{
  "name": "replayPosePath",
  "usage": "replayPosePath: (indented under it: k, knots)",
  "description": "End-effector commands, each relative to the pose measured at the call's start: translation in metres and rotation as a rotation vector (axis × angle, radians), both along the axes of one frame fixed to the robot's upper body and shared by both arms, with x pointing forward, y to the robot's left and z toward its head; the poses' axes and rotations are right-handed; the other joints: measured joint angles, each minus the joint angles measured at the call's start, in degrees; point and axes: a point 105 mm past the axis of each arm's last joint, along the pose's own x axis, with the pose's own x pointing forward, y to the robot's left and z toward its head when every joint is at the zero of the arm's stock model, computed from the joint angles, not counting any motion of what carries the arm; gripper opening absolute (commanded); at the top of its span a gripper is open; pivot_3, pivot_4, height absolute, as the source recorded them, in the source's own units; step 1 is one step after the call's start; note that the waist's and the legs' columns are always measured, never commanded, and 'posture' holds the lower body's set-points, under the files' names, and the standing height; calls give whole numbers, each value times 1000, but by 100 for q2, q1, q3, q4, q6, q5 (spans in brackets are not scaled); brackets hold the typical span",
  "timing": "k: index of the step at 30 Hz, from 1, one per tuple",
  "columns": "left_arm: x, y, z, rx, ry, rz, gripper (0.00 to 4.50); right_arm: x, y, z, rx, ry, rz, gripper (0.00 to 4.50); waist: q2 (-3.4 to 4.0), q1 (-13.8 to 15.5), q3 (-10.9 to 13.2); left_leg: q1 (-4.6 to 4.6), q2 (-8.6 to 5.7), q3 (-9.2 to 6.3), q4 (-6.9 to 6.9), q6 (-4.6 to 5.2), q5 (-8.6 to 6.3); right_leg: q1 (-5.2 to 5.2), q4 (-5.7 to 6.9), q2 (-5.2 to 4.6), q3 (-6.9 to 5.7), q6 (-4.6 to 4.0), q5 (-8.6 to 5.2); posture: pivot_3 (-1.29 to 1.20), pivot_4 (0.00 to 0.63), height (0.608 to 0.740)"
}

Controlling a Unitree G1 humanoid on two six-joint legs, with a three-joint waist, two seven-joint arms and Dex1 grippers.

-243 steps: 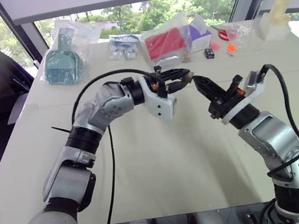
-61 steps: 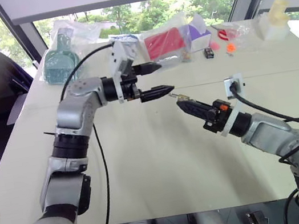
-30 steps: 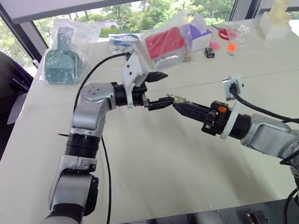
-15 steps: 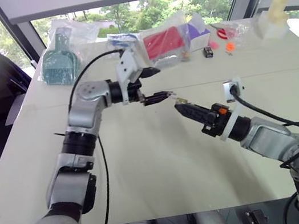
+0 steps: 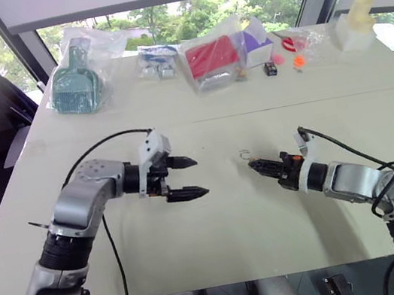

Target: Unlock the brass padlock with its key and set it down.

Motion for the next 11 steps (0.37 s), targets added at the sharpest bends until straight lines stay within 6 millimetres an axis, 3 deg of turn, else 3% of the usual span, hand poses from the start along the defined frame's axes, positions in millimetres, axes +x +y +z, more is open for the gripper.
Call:
replayPosePath:
  k: [1, 4, 8, 11]
  knots:
    - [-2, -4, 9, -26, -36, -2, 4500, -2, -7, 0, -136, -14, 66, 2924, 6, -3, -3, 0, 0, 0, 0, 0, 0, 0, 0, 0, 0, 0, 0, 0, 150, 740]
    - [0, -2, 8, -27, -40, 20, 4500, -5, -21, 0, -373, -74, 137, 4466, 12, 42, -7, 1, -1, 0, 1, 0, 0, 4, -4, 0, -1, -1, 0, 0, 150, 740]
    - [5, 3, 10, -35, -55, 64, 4500, -18, -54, 24, -722, -258, 243, 4466, 17, 184, -6, -2, -8, 0, 2, 2, -1, 6, -12, -8, -1, -2, -1, 0, 150, 740]
    - [10, 6, 12, -60, -64, 103, 4500, -30, -80, 44, -827, -357, 250, 4466, 16, 212, -6, -10, -16, 0, 1, 8, -5, 4, -24, -19, -5, -4, -2, 0, 150, 740]
